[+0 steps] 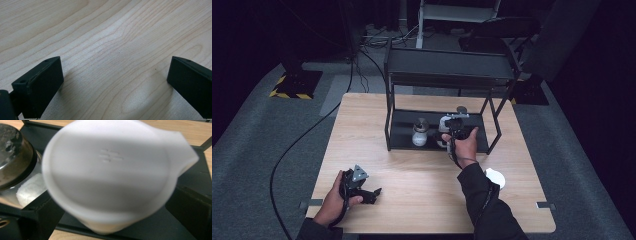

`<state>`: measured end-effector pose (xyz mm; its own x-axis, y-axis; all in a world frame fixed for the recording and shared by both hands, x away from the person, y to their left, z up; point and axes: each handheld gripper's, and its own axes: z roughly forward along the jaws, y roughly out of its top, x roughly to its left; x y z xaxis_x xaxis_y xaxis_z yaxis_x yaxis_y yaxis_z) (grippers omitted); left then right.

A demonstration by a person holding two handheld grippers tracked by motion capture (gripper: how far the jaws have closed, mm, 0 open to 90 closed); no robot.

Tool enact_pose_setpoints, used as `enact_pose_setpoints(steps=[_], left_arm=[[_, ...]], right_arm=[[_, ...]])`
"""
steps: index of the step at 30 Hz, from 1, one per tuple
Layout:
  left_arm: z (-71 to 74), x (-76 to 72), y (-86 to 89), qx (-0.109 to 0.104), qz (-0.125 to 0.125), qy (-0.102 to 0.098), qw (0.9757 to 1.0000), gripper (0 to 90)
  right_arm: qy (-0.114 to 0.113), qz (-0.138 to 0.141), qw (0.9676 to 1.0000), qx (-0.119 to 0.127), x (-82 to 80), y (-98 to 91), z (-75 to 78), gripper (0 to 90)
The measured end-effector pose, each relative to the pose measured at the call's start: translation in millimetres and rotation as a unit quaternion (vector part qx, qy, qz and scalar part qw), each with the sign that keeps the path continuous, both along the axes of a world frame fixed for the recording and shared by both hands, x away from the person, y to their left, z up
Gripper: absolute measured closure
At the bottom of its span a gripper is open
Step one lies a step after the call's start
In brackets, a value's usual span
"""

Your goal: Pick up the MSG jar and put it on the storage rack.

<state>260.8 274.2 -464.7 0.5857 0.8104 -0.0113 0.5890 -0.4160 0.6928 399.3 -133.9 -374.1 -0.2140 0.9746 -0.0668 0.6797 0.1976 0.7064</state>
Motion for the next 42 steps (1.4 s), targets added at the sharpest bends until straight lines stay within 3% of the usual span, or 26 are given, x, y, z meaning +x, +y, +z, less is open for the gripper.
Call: enact_pose_setpoints(steps=[3, 14, 28, 42], left_arm=[[0.0, 0.0, 0.0, 0.000, 0.000, 0.000, 1.0000, 0.4], [0.0, 0.0, 0.0, 0.000, 0.000, 0.000, 1.0000, 0.4], [0.0, 0.0, 0.0, 0.000, 0.000, 0.000, 1.0000, 0.4], [0.0, 0.2, 0.1, 0.000, 0.000, 0.000, 1.0000, 0.4]], right_arm=[[0.008, 0.002, 0.9999, -0.009, -0.2, 1.0, 4.4, 3.7], [0.004, 0.016, 0.9998, -0.014, -12.8, -3.4, 19.4, 3.7], [0.001, 0.065, 0.9979, -0.004, -36.0, -18.9, 40.8, 3.6], [-0.005, 0.114, 0.9934, -0.010, -59.3, -33.5, 54.8, 3.6]])
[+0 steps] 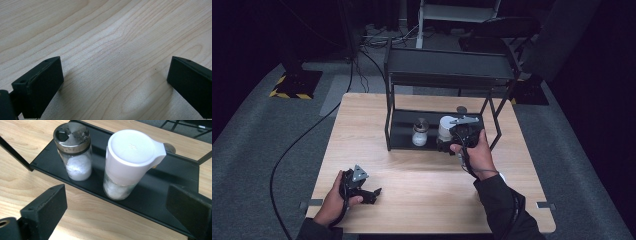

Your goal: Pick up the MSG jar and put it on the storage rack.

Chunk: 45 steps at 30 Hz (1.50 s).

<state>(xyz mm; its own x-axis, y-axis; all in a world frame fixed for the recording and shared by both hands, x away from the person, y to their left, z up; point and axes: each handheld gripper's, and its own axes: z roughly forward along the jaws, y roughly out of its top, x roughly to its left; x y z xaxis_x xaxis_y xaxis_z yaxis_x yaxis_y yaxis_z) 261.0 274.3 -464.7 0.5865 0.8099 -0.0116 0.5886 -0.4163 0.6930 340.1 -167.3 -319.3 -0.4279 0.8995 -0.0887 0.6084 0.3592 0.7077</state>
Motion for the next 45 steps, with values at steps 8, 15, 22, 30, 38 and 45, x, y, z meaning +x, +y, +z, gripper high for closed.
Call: enact_pose_setpoints(steps=[8, 15, 22, 30, 38, 45], left_arm=[[0.0, 0.1, 0.0, 0.000, 0.000, 0.000, 1.0000, 0.3], [0.0, 0.1, 0.0, 0.000, 0.000, 0.000, 1.0000, 0.3], [0.0, 0.0, 0.0, 0.000, 0.000, 0.000, 1.0000, 0.3], [0.0, 0.1, 0.0, 0.000, 0.000, 0.000, 1.0000, 0.3], [0.0, 0.0, -0.1, 0.000, 0.000, 0.000, 1.0000, 0.3], [0.0, 0.0, -0.1, 0.000, 0.000, 0.000, 1.0000, 0.3]], right_arm=[[0.000, 0.024, 0.9997, -0.004, -9.5, -10.9, 3.8, 3.6], [-0.004, 0.038, 0.9992, -0.010, -18.3, -24.8, 8.3, 3.6], [-0.003, 0.057, 0.9984, -0.005, -27.7, -44.4, 14.1, 3.6], [-0.003, 0.077, 0.9970, -0.005, -38.1, -63.5, 16.7, 3.6], [-0.003, 0.098, 0.9952, -0.008, -51.5, -82.8, 15.6, 3.6], [-0.014, 0.107, 0.9942, -0.007, -66.5, -102.3, 10.5, 3.5]])
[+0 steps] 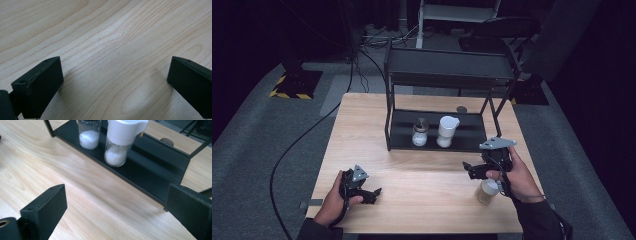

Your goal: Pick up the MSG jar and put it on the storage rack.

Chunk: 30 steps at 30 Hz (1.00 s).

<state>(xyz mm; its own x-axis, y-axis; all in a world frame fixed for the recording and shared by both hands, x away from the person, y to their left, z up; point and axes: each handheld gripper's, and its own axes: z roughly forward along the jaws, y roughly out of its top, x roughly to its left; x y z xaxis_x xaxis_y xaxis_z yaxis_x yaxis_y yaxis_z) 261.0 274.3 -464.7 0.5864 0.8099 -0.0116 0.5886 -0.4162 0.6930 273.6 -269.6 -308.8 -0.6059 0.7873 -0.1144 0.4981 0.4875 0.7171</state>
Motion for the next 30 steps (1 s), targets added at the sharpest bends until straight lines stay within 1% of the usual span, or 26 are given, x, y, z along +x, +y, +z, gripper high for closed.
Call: enact_pose_setpoints(steps=[3, 5, 6, 10, 11, 14, 15, 16, 17, 19, 20, 21, 23, 28, 30], left_arm=[[0.0, 0.0, 0.0, 0.000, 0.000, 0.000, 1.0000, 0.3], [0.0, 0.0, 0.0, 0.000, 0.000, 0.000, 1.0000, 0.3], [0.0, 0.0, 0.0, 0.000, 0.000, 0.000, 1.0000, 0.3], [0.0, -0.1, -0.2, 0.000, 0.001, 0.000, 1.0000, 0.3], [0.0, -0.2, -0.2, 0.000, 0.001, 0.000, 1.0000, 0.3], [0.0, -0.2, -0.2, 0.000, 0.001, 0.000, 1.0000, 0.3], [0.0, -0.2, -0.2, 0.000, 0.001, 0.000, 1.0000, 0.3], [0.0, -0.2, -0.2, 0.000, 0.001, 0.000, 1.0000, 0.3], [0.0, -0.2, -0.2, 0.000, 0.001, 0.000, 1.0000, 0.3], [0.0, -0.2, -0.3, 0.000, 0.001, 0.000, 1.0000, 0.3], [0.0, -0.2, -0.2, 0.000, 0.001, 0.000, 1.0000, 0.3], [0.0, -0.2, -0.2, 0.000, 0.001, 0.000, 1.0000, 0.3], [0.0, -0.2, -0.2, 0.000, 0.001, 0.000, 1.0000, 0.3], [0.0, -0.2, -0.2, 0.000, 0.001, 0.000, 1.0000, 0.3], [0.0, -0.2, -0.2, 0.000, 0.001, 0.000, 1.0000, 0.3]], right_arm=[[-0.007, 0.007, 0.9999, -0.008, -7.7, -6.8, -3.2, 3.4], [-0.008, 0.007, 0.9999, -0.009, -10.2, -8.9, -4.1, 3.5], [-0.011, 0.013, 0.9998, -0.012, -14.6, -13.6, -5.8, 3.5], [-0.017, 0.021, 0.9995, -0.015, -21.0, -19.8, -8.4, 3.5], [-0.019, 0.029, 0.9993, -0.016, -24.6, -23.8, -10.5, 3.5], [-0.023, 0.035, 0.9988, -0.025, -29.8, -27.2, -14.6, 3.4], [-0.023, 0.035, 0.9988, -0.025, -29.8, -27.2, -14.6, 3.4], [-0.029, 0.042, 0.9984, -0.026, -33.7, -31.2, -18.4, 3.4], [-0.029, 0.045, 0.9983, -0.025, -35.1, -33.6, -20.0, 3.4], [-0.031, 0.047, 0.9981, -0.025, -36.6, -35.5, -21.6, 3.4], [-0.035, 0.048, 0.9979, -0.027, -40.2, -38.3, -25.5, 3.5], [-0.035, 0.048, 0.9979, -0.027, -40.2, -38.3, -25.5, 3.5], [-0.035, 0.052, 0.9976, -0.030, -42.8, -42.8, -30.9, 3.5], [-0.036, 0.049, 0.9976, -0.034, -46.8, -49.9, -38.0, 3.5], [-0.043, 0.046, 0.9974, -0.036, -50.0, -52.5, -40.9, 3.4]])
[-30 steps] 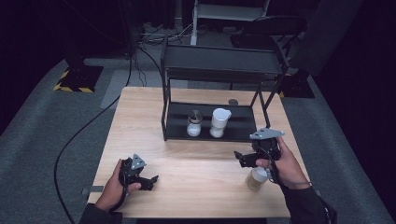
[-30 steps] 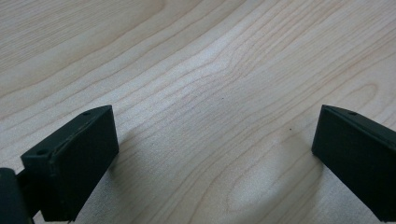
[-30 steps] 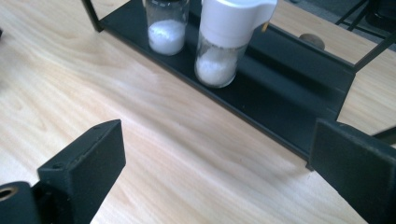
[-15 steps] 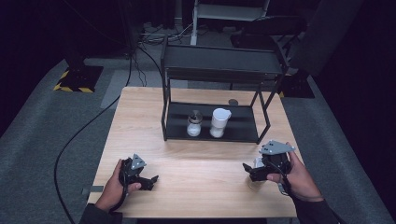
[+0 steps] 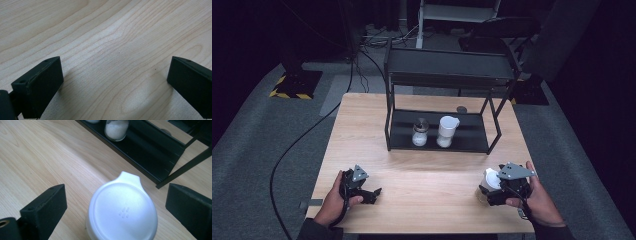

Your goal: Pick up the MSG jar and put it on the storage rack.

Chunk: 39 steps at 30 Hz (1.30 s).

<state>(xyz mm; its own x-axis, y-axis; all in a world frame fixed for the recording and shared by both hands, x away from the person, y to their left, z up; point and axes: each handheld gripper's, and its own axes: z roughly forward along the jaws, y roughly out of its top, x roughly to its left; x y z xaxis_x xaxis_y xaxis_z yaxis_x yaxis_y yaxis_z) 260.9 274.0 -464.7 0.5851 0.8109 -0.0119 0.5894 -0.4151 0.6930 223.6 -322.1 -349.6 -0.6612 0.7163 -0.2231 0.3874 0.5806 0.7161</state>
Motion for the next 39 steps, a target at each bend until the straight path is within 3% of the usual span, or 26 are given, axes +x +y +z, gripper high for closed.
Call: enact_pose_setpoints(steps=[22, 39], left_arm=[[0.0, 0.0, 0.0, 0.000, 0.000, 0.000, 1.0000, 0.3], [0.0, 0.0, 0.0, 0.000, 0.000, 0.000, 1.0000, 0.3]], right_arm=[[-0.006, 0.006, 0.9999, 0.011, -20.9, -33.0, -27.4, 3.4], [0.016, -0.008, 0.9998, -0.003, -15.7, -49.7, -63.7, 3.4]])
